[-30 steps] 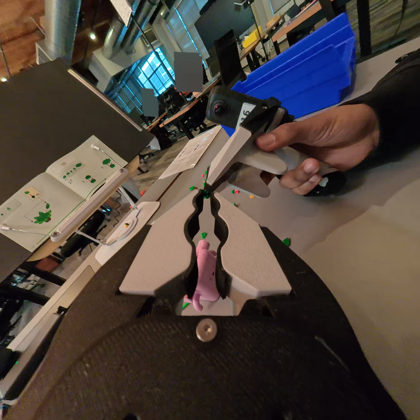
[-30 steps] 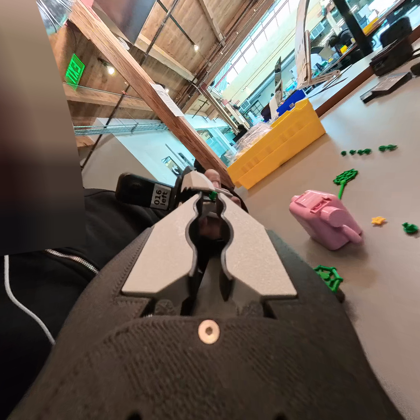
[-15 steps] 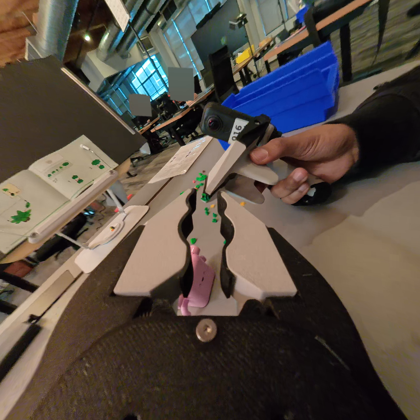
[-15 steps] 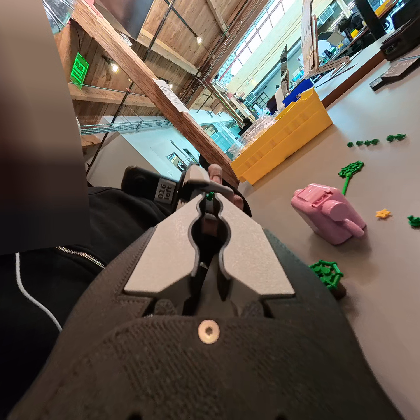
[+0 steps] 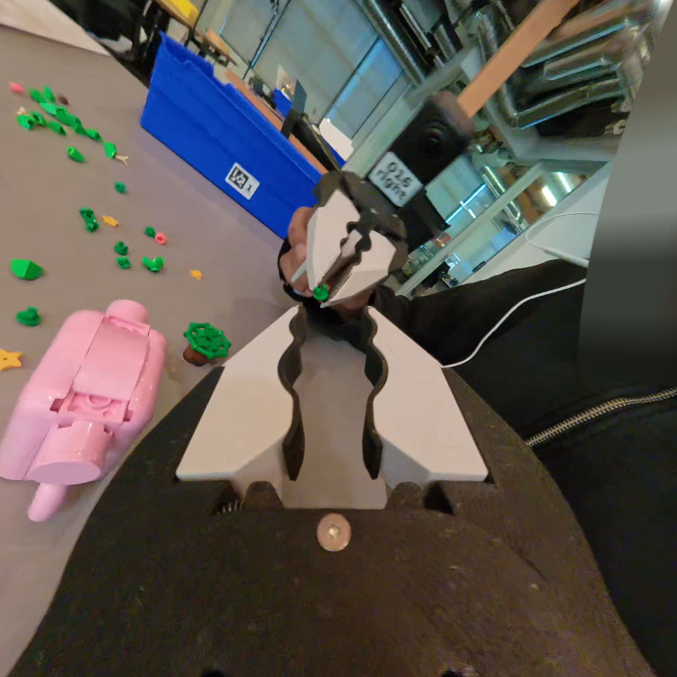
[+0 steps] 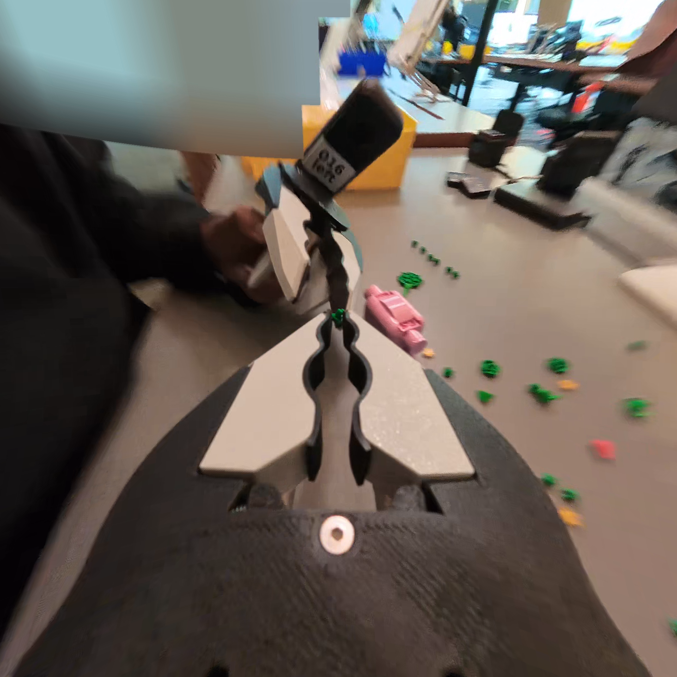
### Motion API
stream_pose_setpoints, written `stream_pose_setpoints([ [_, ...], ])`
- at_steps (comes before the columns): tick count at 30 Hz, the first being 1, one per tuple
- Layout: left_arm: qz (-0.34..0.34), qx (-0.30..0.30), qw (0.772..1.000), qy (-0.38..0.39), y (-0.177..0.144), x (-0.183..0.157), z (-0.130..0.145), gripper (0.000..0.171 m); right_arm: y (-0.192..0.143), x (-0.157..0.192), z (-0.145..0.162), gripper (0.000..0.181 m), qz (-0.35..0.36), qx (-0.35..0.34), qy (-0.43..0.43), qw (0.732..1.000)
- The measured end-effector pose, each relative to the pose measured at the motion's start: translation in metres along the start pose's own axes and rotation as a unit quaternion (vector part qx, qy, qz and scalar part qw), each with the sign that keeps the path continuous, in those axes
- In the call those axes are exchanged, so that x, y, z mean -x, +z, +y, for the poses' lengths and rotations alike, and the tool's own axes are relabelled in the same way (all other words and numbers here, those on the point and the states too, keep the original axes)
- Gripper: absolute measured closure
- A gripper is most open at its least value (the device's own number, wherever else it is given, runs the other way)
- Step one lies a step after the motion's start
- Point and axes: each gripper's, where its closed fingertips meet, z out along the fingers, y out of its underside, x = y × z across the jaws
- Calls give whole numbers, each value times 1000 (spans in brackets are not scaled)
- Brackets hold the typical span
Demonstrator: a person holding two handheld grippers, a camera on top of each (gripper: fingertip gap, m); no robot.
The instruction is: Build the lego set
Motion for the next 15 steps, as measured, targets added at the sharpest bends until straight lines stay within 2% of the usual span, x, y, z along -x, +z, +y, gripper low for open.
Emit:
stream_pose_setpoints([
  [3, -23, 9, 1000, 2, 2, 6, 5, 149, 4, 1, 9, 177, 36, 49, -82, 995],
  [6, -13, 6, 1000, -23, 2, 7, 6, 150, 7, 3, 15, 177, 52, 76, -135, 986],
  [11, -27, -5, 999, -31, -2, 14, 2, 168, 9, 4, 15, 177, 75, 91, -186, 976],
  [15, -22, -3, 999, -36, -1, 13, 3, 169, 5, 4, 14, 178, 84, 94, -202, 971],
])
